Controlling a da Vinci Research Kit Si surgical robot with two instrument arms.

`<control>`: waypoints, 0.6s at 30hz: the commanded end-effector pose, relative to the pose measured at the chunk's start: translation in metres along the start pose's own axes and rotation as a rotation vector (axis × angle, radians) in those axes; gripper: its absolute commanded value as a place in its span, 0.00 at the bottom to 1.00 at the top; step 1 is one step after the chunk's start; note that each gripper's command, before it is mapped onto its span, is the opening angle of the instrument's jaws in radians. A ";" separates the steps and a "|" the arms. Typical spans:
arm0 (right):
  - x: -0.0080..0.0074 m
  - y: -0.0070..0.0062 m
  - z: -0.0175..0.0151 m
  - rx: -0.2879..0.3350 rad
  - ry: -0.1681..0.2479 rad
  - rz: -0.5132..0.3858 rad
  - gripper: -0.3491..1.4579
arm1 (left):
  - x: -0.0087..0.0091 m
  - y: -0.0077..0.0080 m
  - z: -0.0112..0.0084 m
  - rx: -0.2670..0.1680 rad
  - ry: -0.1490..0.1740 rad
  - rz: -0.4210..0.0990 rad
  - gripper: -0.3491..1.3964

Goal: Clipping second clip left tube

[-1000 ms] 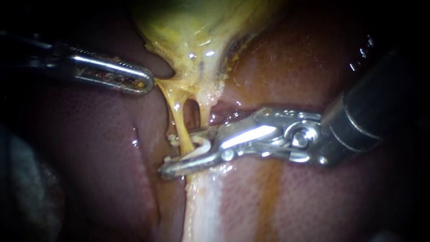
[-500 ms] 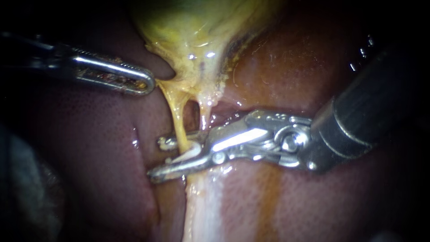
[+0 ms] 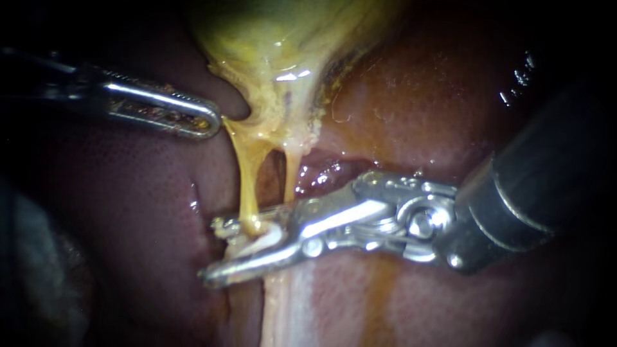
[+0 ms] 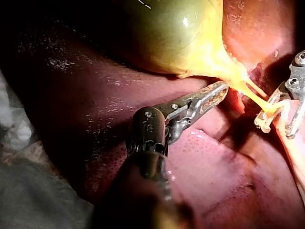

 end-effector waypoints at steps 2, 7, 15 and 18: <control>0.0000 -0.0001 0.0001 0.002 -0.003 0.000 0.44 | 0.0000 0.0000 0.0000 -0.001 0.000 0.000 0.00; 0.0000 -0.0001 -0.0001 0.003 -0.004 0.000 0.43 | 0.0000 0.0000 0.0000 -0.001 0.000 0.000 0.00; 0.0005 -0.0002 -0.0008 0.006 -0.004 0.032 0.34 | 0.0000 0.0000 0.0000 -0.001 0.000 0.000 0.00; 0.0004 -0.0002 -0.0010 0.005 -0.007 0.056 0.30 | 0.0000 0.0000 0.0000 -0.001 0.000 0.000 0.00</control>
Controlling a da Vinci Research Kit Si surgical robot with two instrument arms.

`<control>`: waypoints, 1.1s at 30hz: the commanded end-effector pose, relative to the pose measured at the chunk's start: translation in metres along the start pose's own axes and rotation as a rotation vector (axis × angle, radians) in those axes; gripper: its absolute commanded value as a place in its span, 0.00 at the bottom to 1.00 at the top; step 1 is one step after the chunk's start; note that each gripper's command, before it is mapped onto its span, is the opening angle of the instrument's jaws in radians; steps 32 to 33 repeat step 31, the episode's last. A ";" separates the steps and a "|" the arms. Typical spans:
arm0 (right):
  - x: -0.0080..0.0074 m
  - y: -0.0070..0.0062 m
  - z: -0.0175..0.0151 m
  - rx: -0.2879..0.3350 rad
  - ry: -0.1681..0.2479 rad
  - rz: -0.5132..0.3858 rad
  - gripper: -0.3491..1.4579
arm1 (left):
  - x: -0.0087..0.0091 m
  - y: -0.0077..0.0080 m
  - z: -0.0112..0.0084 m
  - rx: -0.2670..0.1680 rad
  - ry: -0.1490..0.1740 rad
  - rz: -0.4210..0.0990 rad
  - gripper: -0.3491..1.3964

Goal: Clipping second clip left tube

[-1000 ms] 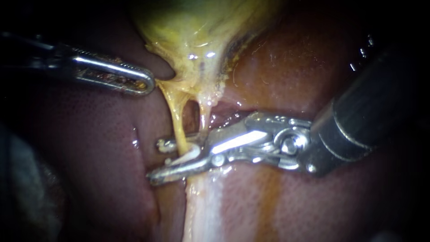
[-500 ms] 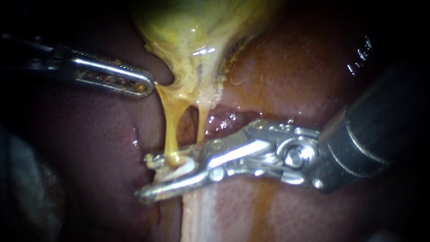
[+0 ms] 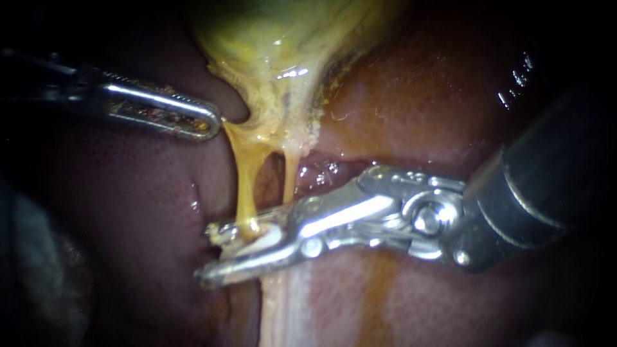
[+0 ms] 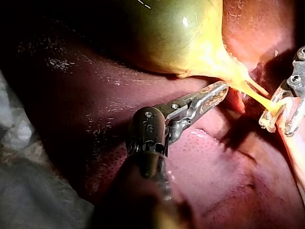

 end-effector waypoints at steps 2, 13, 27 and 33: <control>-0.0001 0.0000 -0.0001 0.001 -0.001 0.005 0.27 | 0.0000 0.0000 0.0000 0.000 0.000 0.000 0.00; -0.0002 0.0000 -0.0009 0.002 -0.006 0.070 0.00 | 0.0000 0.0000 0.0000 0.000 0.000 0.000 0.00; -0.0001 -0.0002 -0.0016 0.006 -0.013 0.119 0.00 | 0.0000 0.0000 0.0000 0.000 0.000 0.000 0.00; -0.0001 -0.0002 -0.0016 0.006 -0.013 0.118 0.00 | 0.0000 -0.0001 0.0000 0.000 0.000 0.000 0.00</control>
